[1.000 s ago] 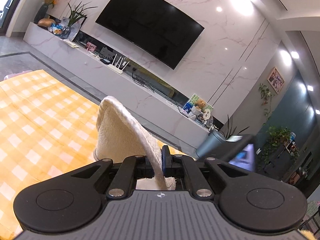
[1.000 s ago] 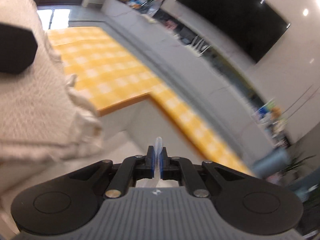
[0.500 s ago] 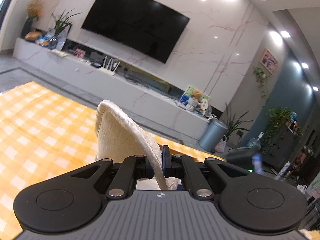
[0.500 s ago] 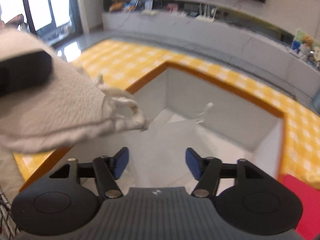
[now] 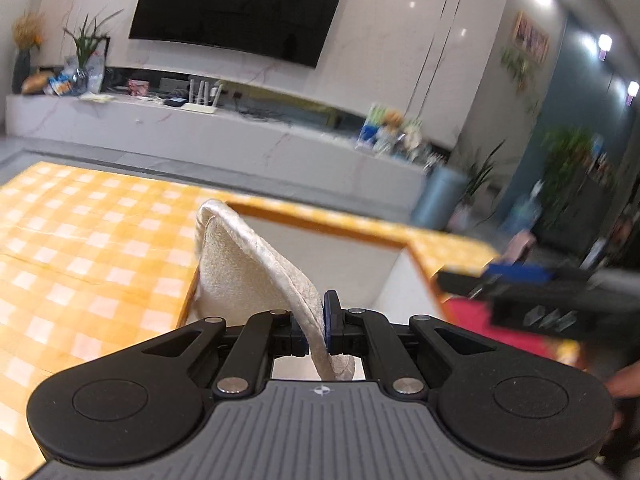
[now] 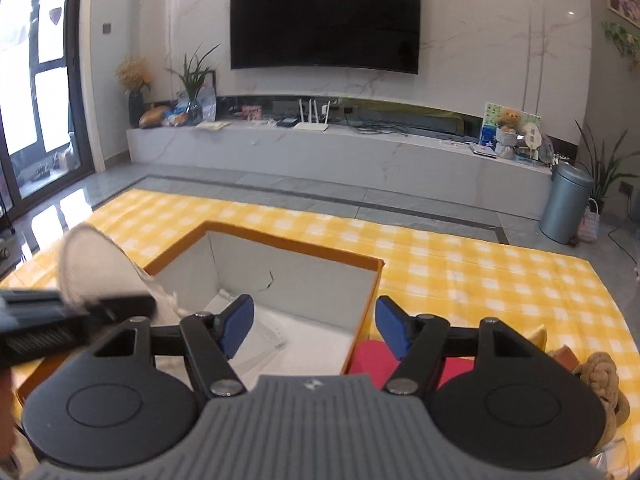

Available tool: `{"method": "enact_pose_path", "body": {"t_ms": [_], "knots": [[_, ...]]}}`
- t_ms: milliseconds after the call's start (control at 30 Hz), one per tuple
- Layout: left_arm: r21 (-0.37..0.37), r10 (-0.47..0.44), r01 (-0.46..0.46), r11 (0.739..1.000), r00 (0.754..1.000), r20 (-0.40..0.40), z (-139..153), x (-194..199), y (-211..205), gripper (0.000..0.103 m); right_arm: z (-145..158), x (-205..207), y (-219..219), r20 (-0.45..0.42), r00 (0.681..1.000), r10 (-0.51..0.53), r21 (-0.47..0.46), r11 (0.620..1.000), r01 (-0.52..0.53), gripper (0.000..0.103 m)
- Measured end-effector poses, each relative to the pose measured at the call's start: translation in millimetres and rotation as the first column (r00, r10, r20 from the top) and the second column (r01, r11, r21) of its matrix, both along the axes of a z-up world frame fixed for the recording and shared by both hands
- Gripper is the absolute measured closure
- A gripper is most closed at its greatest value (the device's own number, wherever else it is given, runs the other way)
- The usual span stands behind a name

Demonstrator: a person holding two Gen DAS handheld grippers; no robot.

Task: Organize soft objects
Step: 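Withdraw both tools from the box back toward the remaining soft items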

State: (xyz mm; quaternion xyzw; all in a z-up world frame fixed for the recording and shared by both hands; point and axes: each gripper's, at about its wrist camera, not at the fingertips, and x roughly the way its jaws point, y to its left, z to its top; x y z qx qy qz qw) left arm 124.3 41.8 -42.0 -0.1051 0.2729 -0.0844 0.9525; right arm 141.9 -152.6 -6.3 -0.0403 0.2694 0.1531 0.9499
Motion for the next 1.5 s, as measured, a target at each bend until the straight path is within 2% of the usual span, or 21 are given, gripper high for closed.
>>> {"method": "enact_pose_path", "body": {"t_ms": [67,167,200,267,300,333,400,533,700,867,1000,1067,1133,1233,1367,1500], "knots": [[0.084,0.042,-0.041,0.996,0.999,-0.010,-7,2,-10,0.095,0,-2,1,0.016,0.999,-0.034,0.020,0.999,0.034,0.036],[0.186,0.063,-0.056,0.981,0.998,-0.030,-17,4,-25,0.095,-2,-6,-6,0.006,0.996,-0.084,0.073,0.994,0.083,0.037],[0.208,0.067,-0.061,0.976,0.998,-0.022,-18,4,-28,0.092,-3,-6,-6,-0.003,0.996,-0.093,0.094,0.991,0.093,0.037],[0.214,0.083,-0.080,0.974,0.997,-0.004,-17,1,-29,0.080,-5,-8,-10,-0.007,0.992,-0.129,0.137,0.982,0.129,0.039],[0.203,0.096,-0.096,0.974,0.995,0.011,-15,-2,-27,0.059,-5,-9,-12,-0.005,0.988,-0.152,0.154,0.976,0.151,0.039],[0.186,0.116,-0.120,0.975,0.993,0.033,-12,-5,-25,0.029,-5,-11,-14,-0.002,0.984,-0.177,0.166,0.970,0.175,0.039],[0.122,0.173,-0.181,0.976,0.982,0.069,-6,-10,-17,0.010,-3,-15,-17,0.005,0.976,-0.217,0.172,0.962,0.213,0.039],[-0.048,0.261,-0.261,0.964,0.965,0.000,3,-6,7,0.009,-1,-21,-23,-0.001,0.969,-0.248,0.200,0.949,0.243,0.039],[-0.144,0.305,-0.302,0.942,0.952,-0.004,11,-8,32,0.009,1,-26,-27,-0.002,0.965,-0.263,0.210,0.943,0.258,0.039],[-0.260,0.353,-0.342,0.903,0.936,-0.008,20,-15,48,0.008,5,-31,-31,-0.008,0.974,-0.226,0.245,0.944,0.222,0.039],[-0.281,0.354,-0.336,0.899,0.935,0.016,30,-21,45,0.007,12,-39,-32,0.008,0.987,-0.162,0.213,0.964,0.157,0.036],[-0.312,0.336,-0.311,0.898,0.941,0.031,37,-26,42,0.005,14,-42,-30,-0.002,0.997,-0.079,0.146,0.986,0.079,0.026],[-0.305,0.318,-0.285,0.909,0.946,0.064,46,-31,35,0.004,16,-51,-29,0.034,0.998,-0.048,0.062,0.997,0.045,0.024],[-0.268,0.282,-0.242,0.933,0.952,0.122,60,-39,19,0.004,20,-59,-37,0.071,0.996,-0.046,-0.015,0.999,0.047,0.016],[-0.248,0.211,-0.162,0.955,0.960,0.184,75,-48,-4,0.003,30,-65,-65,0.099,0.992,-0.078,-0.039,0.996,0.082,0.005],[-0.207,0.151,-0.102,0.973,0.961,0.233,84,-56,-33,0.000,41,-78,-105,0.129,0.977,-0.167,-0.053,0.983,0.175,0.003]]}}
